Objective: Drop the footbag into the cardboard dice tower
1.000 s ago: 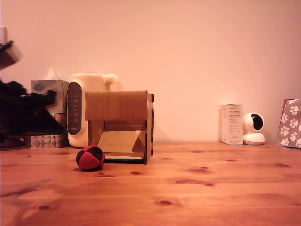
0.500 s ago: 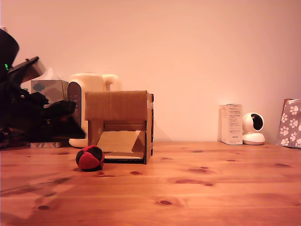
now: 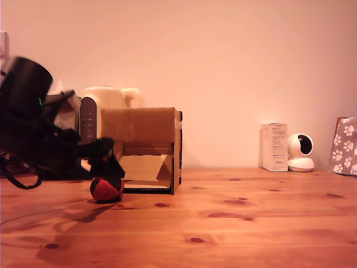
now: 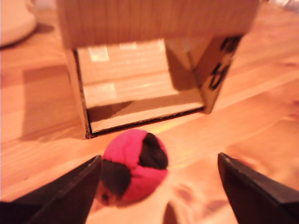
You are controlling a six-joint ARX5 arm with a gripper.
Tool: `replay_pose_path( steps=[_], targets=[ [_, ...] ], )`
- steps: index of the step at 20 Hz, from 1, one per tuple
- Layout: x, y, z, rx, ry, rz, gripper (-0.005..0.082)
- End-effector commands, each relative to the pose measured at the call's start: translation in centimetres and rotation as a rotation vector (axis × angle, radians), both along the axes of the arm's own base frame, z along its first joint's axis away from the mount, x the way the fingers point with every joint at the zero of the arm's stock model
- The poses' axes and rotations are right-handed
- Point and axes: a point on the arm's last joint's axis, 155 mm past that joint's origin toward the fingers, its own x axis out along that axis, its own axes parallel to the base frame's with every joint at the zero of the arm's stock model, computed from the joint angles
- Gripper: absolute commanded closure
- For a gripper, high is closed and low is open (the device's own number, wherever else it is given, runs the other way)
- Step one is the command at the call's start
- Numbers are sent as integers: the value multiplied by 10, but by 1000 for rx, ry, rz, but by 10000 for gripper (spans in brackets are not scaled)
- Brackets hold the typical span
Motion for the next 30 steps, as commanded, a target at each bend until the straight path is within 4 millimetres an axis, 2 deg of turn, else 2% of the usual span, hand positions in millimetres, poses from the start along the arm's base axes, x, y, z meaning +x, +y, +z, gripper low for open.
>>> replay_pose_path(
  steps=[1, 4, 9, 11, 12, 15, 16, 17, 20, 23, 30],
  targets=[
    [3, -3, -5, 21, -7, -11, 24],
    [9, -4, -4, 27, -10, -14, 25],
    [7, -6, -32, 48, 73, -27, 27],
    [7, -6, -33, 51, 71, -28, 39],
    [8, -6, -32, 53, 67, -30, 96],
    [9, -7, -30, 52, 62, -31, 497],
    [10, -7, -29, 51, 59, -32, 586],
    [11, -8, -28, 50, 56, -32, 619],
    [9, -9, -20, 46, 59, -41, 620],
    [1, -7, -3, 51, 77, -42, 620],
    [-24, 1, 61, 32, 80, -36, 620]
  ],
)
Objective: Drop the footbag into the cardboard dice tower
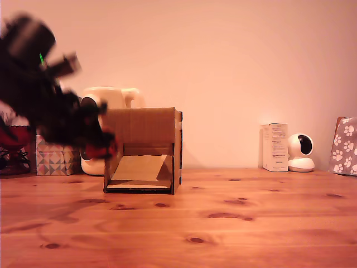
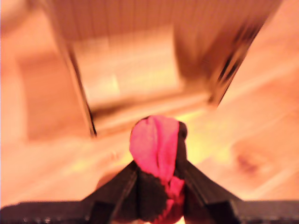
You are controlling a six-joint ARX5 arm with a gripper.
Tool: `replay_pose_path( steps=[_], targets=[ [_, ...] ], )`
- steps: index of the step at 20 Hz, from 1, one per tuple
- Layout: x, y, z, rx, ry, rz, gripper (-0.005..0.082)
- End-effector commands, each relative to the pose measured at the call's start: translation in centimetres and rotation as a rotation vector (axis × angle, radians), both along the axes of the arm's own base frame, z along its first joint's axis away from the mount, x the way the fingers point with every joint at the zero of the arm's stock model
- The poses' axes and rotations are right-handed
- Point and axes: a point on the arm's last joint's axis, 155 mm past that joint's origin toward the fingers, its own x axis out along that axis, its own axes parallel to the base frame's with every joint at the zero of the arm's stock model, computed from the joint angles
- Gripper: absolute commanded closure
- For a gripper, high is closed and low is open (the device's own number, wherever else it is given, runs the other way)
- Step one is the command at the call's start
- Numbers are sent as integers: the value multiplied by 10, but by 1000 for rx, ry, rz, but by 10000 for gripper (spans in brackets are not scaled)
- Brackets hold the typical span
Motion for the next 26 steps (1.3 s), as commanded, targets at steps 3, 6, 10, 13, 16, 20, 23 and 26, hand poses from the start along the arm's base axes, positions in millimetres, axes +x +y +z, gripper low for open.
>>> replay_pose_path(
  steps=[3, 6, 10, 13, 16, 20, 23, 26],
  targets=[
    [-12, 1, 32, -39, -25, 8, 620],
    [-14, -2, 70, -77, -121, 2, 620],
    [-5, -9, 111, -134, -275, -13, 620],
    [-2, -13, 134, -164, -359, -21, 620],
    [5, -16, 154, -180, -405, -22, 620],
    [29, -25, 167, -171, -404, -25, 620],
    [52, -35, 166, -153, -360, -38, 620],
    [77, -46, 155, -128, -276, -48, 620]
  ],
)
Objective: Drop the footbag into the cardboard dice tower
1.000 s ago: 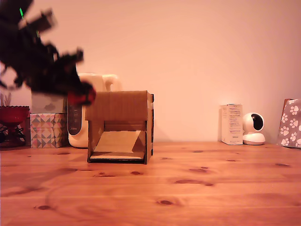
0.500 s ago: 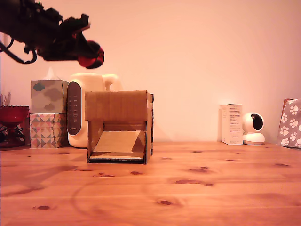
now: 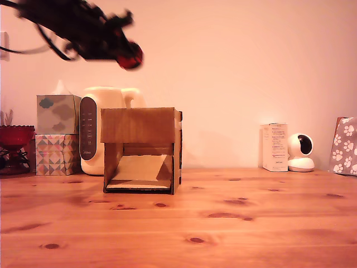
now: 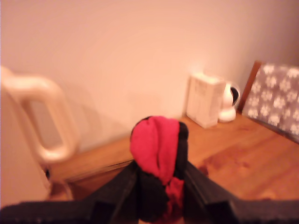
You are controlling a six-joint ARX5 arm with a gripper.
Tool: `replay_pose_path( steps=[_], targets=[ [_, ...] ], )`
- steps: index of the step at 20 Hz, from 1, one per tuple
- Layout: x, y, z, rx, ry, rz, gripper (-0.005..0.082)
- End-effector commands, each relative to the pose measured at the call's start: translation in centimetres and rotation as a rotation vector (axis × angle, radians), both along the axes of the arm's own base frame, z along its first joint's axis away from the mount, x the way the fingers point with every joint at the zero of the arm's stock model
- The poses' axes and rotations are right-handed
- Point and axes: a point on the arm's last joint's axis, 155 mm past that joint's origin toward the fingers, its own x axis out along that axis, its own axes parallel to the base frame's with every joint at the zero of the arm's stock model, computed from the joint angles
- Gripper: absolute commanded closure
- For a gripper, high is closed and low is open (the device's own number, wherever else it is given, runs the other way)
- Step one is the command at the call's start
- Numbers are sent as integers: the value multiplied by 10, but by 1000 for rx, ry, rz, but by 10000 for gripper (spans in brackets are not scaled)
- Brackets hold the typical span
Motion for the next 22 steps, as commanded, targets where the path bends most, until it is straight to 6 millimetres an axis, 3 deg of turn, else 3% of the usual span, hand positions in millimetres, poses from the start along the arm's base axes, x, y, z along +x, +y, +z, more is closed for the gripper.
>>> replay_pose_path(
  steps=[1, 6, 11, 12, 13, 15, 16, 22],
  targets=[
    [11, -6, -17, 29, 50, -12, 620],
    [41, -16, -39, 68, 112, -17, 620],
    [48, -16, -50, 92, 124, -19, 619],
    [48, -16, -49, 98, 115, -22, 587],
    [49, -16, -48, 103, 103, -24, 482],
    [49, -17, -46, 105, 93, -25, 170],
    [49, -16, -48, 108, 102, -25, 75],
    [33, -11, -52, 133, 175, -29, 80]
  ],
)
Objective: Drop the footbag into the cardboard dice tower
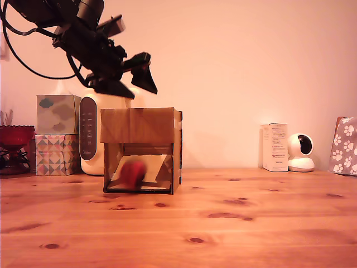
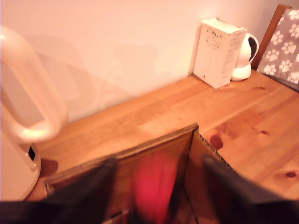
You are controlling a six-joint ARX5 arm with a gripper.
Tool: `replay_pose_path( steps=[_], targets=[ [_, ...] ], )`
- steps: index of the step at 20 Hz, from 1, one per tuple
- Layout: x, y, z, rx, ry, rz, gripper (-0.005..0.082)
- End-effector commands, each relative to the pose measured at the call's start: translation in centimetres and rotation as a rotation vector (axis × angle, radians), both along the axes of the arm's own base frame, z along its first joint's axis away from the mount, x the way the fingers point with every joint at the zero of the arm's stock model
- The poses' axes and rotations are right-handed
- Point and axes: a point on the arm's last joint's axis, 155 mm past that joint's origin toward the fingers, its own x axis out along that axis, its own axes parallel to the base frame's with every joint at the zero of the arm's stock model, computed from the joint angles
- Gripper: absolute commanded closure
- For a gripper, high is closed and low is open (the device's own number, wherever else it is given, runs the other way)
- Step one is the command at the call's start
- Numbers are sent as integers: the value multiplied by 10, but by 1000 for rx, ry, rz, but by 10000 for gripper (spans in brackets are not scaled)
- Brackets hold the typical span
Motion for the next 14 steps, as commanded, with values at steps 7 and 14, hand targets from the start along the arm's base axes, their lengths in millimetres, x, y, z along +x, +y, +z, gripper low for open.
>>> replay_pose_path(
  steps=[7, 14],
  targets=[
    [-58, 13, 24, 29, 141, -43, 782],
    [-83, 10, 33, 2, 124, -87, 789]
  ],
)
